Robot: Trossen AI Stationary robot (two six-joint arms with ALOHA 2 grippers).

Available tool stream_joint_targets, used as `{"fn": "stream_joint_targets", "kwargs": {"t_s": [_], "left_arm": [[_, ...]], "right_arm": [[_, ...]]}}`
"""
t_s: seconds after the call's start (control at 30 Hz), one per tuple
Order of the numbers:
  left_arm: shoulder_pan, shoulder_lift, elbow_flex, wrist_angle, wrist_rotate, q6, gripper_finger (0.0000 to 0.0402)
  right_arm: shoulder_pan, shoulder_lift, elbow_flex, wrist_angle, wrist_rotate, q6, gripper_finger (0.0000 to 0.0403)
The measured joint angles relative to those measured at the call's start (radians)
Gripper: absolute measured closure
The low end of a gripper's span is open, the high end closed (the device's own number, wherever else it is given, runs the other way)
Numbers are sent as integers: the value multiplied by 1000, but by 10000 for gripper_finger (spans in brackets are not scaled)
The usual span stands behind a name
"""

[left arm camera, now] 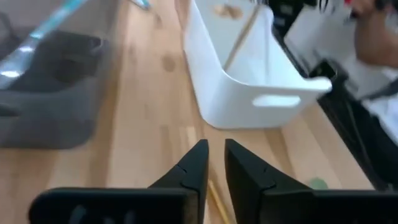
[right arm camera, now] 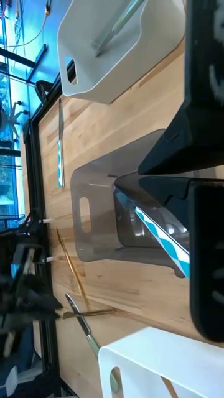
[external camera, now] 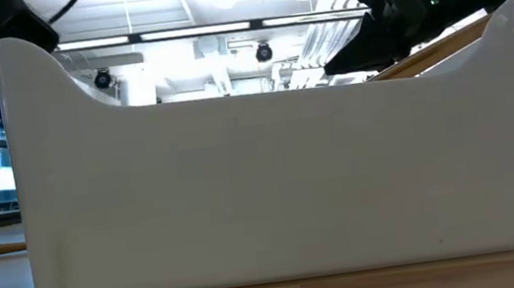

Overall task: Sort silverware by color (type)
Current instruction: Put the gold table knife into the white bin

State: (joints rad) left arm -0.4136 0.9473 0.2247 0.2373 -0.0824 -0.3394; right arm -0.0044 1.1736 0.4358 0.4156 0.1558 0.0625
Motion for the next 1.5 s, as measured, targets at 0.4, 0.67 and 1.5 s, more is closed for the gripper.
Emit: {"fn": "stream_joint_targets", "kwargs": {"t_s": [0.4,0.67,1.5], "left_arm": [[-145,445,357,-376,-136,-160,280],[-166,611,522,-666,-125,-279,275],[-168,682,535,-710,45,-252,390]], "right_arm": [[0,0,0,-10,-1,-17,403],[0,0,0,-17,-2,-44,403],[0,0,0,-34,-2,-44,403]]}}
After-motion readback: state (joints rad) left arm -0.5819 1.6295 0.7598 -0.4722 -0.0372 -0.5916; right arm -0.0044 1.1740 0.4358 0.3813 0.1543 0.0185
